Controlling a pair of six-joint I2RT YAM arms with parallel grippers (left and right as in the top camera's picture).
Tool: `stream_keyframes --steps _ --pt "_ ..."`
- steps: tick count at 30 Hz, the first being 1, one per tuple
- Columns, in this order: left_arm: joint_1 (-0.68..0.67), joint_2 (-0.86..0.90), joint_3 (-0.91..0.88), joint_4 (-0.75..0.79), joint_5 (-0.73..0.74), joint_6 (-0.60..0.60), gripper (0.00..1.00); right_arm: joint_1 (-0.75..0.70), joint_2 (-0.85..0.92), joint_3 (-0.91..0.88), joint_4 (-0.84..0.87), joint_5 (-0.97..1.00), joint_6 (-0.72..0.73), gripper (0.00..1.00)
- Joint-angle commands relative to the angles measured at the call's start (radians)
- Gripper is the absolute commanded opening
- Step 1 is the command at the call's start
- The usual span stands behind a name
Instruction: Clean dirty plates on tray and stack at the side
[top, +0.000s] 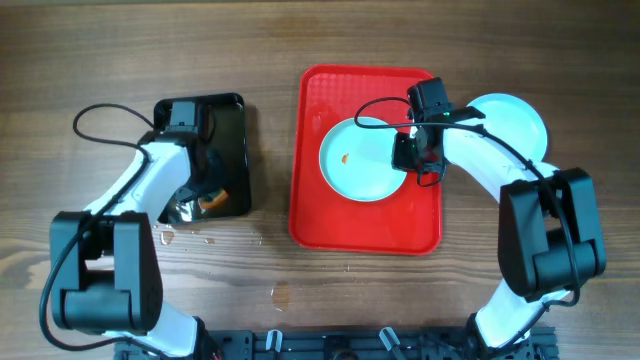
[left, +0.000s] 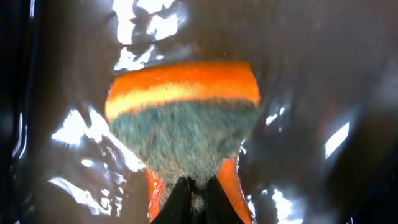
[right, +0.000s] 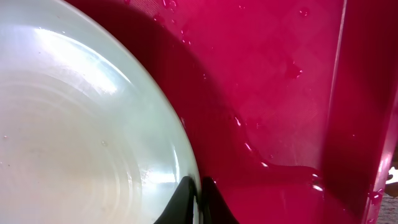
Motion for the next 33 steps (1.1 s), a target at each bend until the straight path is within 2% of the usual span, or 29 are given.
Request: stream_keyframes --steps 1,3,4,5,7,9,10,11,13,15,17,20,22,28,31,33 --pt "0.001 -0.098 0.066 -0.048 0.019 0.062 0.04 -0.001 0.034 -0.046 -0.009 0.036 -0.01 0.04" --pt "0.001 -0.11 0.065 -0.051 0.015 0.062 0.13 -0.001 0.034 -0.046 -0.009 0.036 -0.01 0.04" --pt "0.001 -0.108 0.061 -0.052 0.005 0.062 0.22 -0.001 0.034 -0.046 -0.009 0.036 -0.01 0.04" --pt "0.001 -0.104 0.048 -0.051 -0.018 0.058 0.23 -0.001 0.034 -0.046 -0.009 0.036 -0.01 0.04" --pt "0.001 -0.095 0.019 -0.035 -0.057 0.056 0.19 -0.001 0.034 -0.046 -0.009 0.036 -0.01 0.04" --pt "0.002 -0.076 -0.031 0.026 -0.07 0.051 0.29 -0.001 0.034 -0.046 -0.009 0.036 -0.01 0.04" --pt "0.002 -0.06 -0.06 0.057 -0.069 0.05 0.31 -0.001 0.034 -0.046 -0.009 0.036 -0.01 0.04" --pt "0.002 -0.045 -0.085 0.084 -0.07 0.031 0.31 -0.001 0.034 -0.046 -0.009 0.035 -0.01 0.04" --pt "0.002 -0.027 -0.121 0.119 -0.069 0.008 0.16 -0.001 0.034 -0.046 -0.01 0.035 -0.01 0.04" --pt "0.002 -0.019 -0.127 0.142 -0.057 0.002 0.13 -0.001 0.034 -0.046 -0.009 0.035 -0.009 0.04" --pt "0.002 -0.022 -0.122 0.152 -0.041 0.005 0.04 -0.001 0.034 -0.046 -0.009 0.032 -0.002 0.04" --pt "0.001 -0.066 -0.035 0.09 0.054 0.09 0.04 -0.001 0.034 -0.046 -0.01 0.027 -0.003 0.04" --pt "0.001 -0.094 0.016 0.046 0.079 0.105 0.04 -0.001 0.034 -0.046 -0.01 0.024 -0.002 0.04" --pt "0.001 -0.136 0.039 -0.019 0.051 0.112 0.04 -0.001 0.034 -0.046 -0.01 0.024 0.015 0.04" --pt "0.001 -0.113 -0.013 0.027 0.051 0.111 0.04 -0.001 0.034 -0.046 -0.01 0.024 0.014 0.04" --pt "0.002 -0.093 -0.085 0.115 0.051 0.111 0.04 -0.001 0.034 -0.046 -0.01 0.024 0.015 0.04"
